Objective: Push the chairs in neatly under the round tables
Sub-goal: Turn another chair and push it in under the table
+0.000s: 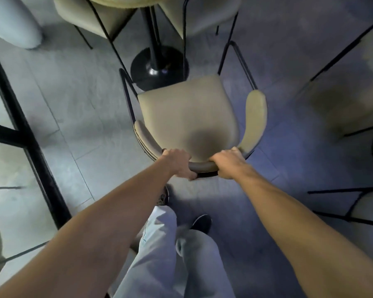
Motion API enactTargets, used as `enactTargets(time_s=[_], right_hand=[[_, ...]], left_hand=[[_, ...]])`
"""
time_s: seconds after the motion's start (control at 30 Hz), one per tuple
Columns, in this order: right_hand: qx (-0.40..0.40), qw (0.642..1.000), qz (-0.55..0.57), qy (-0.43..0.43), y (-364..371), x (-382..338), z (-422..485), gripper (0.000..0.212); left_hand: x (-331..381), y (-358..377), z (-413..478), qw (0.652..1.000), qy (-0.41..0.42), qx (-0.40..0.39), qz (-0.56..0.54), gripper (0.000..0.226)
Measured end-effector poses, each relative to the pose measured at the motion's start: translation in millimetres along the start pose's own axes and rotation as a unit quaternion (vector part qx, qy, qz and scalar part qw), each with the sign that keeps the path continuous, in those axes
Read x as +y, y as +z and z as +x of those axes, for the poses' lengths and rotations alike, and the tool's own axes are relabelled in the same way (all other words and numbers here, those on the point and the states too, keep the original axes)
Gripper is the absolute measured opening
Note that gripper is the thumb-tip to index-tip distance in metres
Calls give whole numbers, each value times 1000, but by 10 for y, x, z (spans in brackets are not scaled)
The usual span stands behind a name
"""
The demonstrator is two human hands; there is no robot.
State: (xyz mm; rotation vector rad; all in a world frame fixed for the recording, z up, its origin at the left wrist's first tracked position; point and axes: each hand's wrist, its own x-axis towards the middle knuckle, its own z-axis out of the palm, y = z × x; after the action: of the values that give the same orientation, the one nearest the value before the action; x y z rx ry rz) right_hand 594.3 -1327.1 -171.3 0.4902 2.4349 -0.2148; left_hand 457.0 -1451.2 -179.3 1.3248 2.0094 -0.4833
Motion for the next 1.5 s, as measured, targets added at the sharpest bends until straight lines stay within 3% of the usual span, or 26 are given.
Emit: enactTargets(time_s=[0.2, 0.53, 0.83, 1.1, 1.5], right_hand=[[33, 999, 14, -17, -204, -412, 274, 30], [60, 997, 33, -28, -605, -1072, 912, 35], [67, 995, 48, -63, -1145, -1587, 1673, 31], [56, 995, 49, -59, -1590, -1564, 2231, 26], [28, 999, -42, -19, -1937, -1256, 2652, 48]], left_hand=[[-415, -47, -150, 997, -67, 31, 16, 27], [-1411, -81, -39, 991, -101, 83, 42, 18], [-2387, -209, 114, 976, -147, 145, 66, 23], [-3082, -536, 372, 974, -147, 135, 106, 41], [-3630, -827, 632, 973, -124, 128, 147, 32]])
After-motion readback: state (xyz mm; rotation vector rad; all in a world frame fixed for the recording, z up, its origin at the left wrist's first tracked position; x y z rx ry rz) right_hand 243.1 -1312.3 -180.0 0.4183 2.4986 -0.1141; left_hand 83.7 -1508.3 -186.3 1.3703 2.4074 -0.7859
